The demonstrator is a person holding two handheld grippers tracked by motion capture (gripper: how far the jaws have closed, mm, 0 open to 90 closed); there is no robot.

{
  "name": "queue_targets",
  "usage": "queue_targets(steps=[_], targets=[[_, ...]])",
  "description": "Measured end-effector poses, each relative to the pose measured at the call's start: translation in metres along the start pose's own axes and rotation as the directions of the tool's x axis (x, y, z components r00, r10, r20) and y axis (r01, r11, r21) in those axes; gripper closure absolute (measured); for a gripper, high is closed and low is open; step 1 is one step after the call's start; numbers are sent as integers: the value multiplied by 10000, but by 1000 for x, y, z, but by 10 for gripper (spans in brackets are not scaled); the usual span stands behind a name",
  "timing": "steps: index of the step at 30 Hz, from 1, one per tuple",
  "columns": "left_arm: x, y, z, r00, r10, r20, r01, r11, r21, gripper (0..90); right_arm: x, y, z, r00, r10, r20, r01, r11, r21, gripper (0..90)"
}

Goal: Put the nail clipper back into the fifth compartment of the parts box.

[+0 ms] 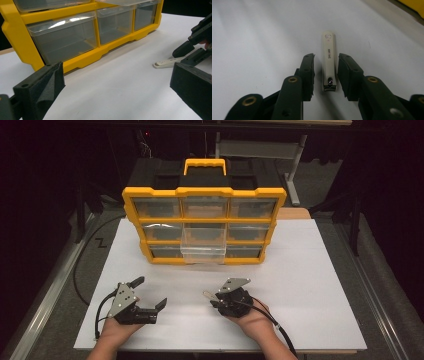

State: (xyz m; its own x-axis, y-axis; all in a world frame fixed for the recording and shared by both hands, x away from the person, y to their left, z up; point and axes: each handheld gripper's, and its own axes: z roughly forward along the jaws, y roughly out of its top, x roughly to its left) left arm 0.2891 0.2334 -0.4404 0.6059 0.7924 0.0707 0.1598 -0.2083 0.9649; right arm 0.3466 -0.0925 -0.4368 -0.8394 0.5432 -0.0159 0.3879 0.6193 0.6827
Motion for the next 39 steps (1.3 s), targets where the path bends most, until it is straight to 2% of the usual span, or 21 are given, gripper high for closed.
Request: queue_targets(steps=[9,17,21,29,39], targets=[[0,0,-1,10000,-27,-17,27,10000,-39,3,1,-2,3,9990,-408,186,407,9992,57,752],[0,0,-1,10000,2,-20,-2,10000,-22,3,0,-1,4,9985,-537,129,536,9985,138,793],[-1,0,-1,10000,36,-9,-36,10000,-22,3,-1,-1,4,9991,-416,70,415,9990,141,796],[-1,0,0,10000,36,-31,-36,10000,-13,3,0,0,2,9988,-472,135,470,9988,121,798],[-1,-1,0,9997,7,-264,-3,9999,129,2,-5,-1,-14,9995,-295,94,297,9992,-277,798]])
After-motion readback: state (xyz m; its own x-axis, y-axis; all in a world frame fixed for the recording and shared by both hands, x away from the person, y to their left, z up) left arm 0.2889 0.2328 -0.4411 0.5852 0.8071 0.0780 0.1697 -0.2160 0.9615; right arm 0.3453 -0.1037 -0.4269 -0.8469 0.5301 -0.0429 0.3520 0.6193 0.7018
